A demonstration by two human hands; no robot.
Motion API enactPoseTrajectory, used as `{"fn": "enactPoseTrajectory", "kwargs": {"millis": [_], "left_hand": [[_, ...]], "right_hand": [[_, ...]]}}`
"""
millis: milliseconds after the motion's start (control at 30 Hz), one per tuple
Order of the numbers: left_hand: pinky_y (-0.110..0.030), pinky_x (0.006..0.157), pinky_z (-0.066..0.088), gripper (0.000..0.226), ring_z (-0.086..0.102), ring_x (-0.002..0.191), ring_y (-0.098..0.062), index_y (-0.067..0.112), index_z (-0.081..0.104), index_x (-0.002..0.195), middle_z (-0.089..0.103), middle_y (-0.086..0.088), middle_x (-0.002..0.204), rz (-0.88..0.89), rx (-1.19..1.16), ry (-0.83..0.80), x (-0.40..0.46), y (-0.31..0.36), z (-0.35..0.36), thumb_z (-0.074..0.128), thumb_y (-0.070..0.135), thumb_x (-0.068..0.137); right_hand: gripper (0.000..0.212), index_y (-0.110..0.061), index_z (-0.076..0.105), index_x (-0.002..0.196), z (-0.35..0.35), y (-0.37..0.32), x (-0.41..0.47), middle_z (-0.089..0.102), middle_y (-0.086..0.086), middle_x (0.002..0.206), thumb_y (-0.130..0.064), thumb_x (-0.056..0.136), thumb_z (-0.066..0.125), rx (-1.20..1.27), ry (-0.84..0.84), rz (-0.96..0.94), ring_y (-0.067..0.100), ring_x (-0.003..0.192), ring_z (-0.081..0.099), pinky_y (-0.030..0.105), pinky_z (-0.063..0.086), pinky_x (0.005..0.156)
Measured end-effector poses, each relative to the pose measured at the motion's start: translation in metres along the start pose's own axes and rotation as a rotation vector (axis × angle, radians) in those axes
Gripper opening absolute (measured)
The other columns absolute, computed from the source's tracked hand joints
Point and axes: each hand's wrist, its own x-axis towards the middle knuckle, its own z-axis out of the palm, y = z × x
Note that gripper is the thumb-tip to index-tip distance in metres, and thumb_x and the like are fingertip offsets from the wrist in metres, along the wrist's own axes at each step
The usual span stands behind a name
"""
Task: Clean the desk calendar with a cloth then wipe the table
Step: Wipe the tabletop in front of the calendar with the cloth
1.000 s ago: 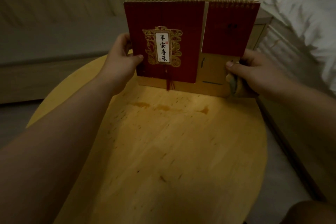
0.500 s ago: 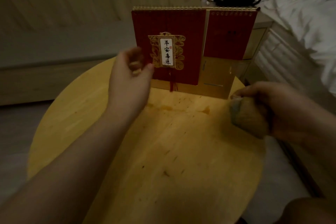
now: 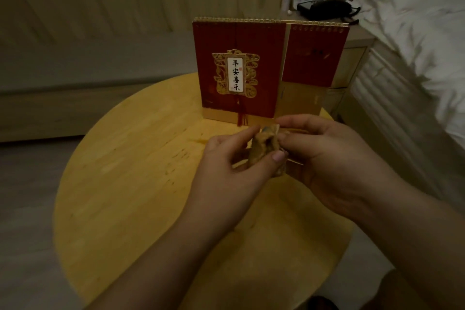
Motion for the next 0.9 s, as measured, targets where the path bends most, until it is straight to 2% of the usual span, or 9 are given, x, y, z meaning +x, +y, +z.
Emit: {"fn": "enactPoseTrajectory", "kwargs": {"millis": [100,167,300,467,567,633,700,800,900], "left_hand": [[-0.037,0.088,0.062,0.036,0.071,0.112,-0.021,0.039,0.073,0.123,0.067,-0.003,0.125,-0.123,-0.280,-0.073,0.004,-0.003,-0.003,0.072,0.026,0.089],[-0.042,0.081,0.064,0.030,0.076,0.105,-0.032,0.026,0.079,0.110,0.069,-0.016,0.123,-0.304,-0.594,-0.051,0.009,-0.005,-0.006,0.056,0.009,0.098],[-0.044,0.072,0.062,0.026,0.077,0.099,-0.038,0.010,0.072,0.110,0.068,-0.024,0.123,-0.529,-0.852,-0.040,0.027,-0.011,-0.015,0.055,0.029,0.102],[-0.039,0.064,0.065,0.032,0.075,0.073,-0.013,0.028,0.064,0.114,0.074,0.001,0.087,-0.224,0.140,0.016,0.066,-0.015,-0.007,0.079,0.019,0.088],[-0.030,0.066,0.056,0.034,0.068,0.085,-0.012,0.032,0.066,0.115,0.067,0.009,0.093,-0.109,0.458,0.027,0.088,-0.015,0.003,0.082,0.030,0.085],[-0.020,0.061,0.043,0.036,0.061,0.090,-0.009,0.032,0.067,0.117,0.061,0.013,0.096,-0.052,0.590,-0.003,0.098,-0.019,0.009,0.083,0.031,0.084],[-0.021,0.062,0.041,0.037,0.061,0.095,-0.012,0.031,0.068,0.119,0.059,0.012,0.099,0.002,0.658,-0.009,0.099,-0.025,0.014,0.083,0.030,0.085],[-0.029,0.074,0.047,0.039,0.063,0.104,-0.016,0.031,0.066,0.125,0.063,0.010,0.104,0.007,0.718,-0.031,0.092,-0.027,0.013,0.079,0.032,0.089],[-0.032,0.085,0.054,0.041,0.065,0.108,-0.013,0.033,0.061,0.137,0.069,0.009,0.121,0.017,0.750,-0.023,0.076,-0.022,-0.009,0.070,0.036,0.097]], "right_hand": [[0.024,-0.014,0.076,0.108,-0.002,0.001,0.002,0.081,0.012,0.096,0.004,0.095,0.065,0.012,-0.016,0.011,0.023,0.083,0.081,0.035,0.065,0.063],[0.031,-0.018,0.081,0.096,-0.007,0.001,0.006,0.078,0.012,0.096,0.007,0.096,0.062,0.032,-0.001,0.026,0.021,0.075,0.080,0.034,0.063,0.059],[0.048,-0.016,0.083,0.071,-0.021,0.003,0.019,0.080,0.005,0.076,0.010,0.098,0.053,0.055,0.032,0.052,0.016,0.066,0.079,0.030,0.062,0.053],[0.033,-0.014,0.085,0.079,-0.041,0.008,0.042,0.083,0.000,0.086,0.002,0.097,0.062,-0.170,0.140,0.048,0.022,0.085,0.080,0.031,0.064,0.065],[0.020,-0.023,0.081,0.088,-0.045,0.016,0.054,0.074,0.000,0.109,-0.008,0.096,0.071,-0.543,0.181,-0.048,0.016,0.099,0.070,0.028,0.058,0.077],[0.017,-0.025,0.080,0.102,-0.045,0.022,0.058,0.066,-0.007,0.109,-0.011,0.097,0.071,-0.882,0.209,-0.172,0.006,0.091,0.061,0.021,0.050,0.071],[0.023,-0.022,0.078,0.118,-0.046,0.029,0.058,0.065,-0.002,0.117,-0.012,0.100,0.067,-1.160,0.180,-0.265,0.012,0.095,0.061,0.025,0.050,0.077],[0.030,-0.016,0.073,0.129,-0.045,0.040,0.048,0.057,0.013,0.140,-0.012,0.101,0.062,-1.469,0.101,-0.438,0.031,0.126,0.056,0.043,0.054,0.101],[0.047,-0.021,0.054,0.151,-0.037,0.047,0.042,0.039,0.016,0.165,-0.023,0.105,0.047,-1.619,-0.146,-0.524,0.038,0.154,0.034,0.055,0.039,0.123]]}}
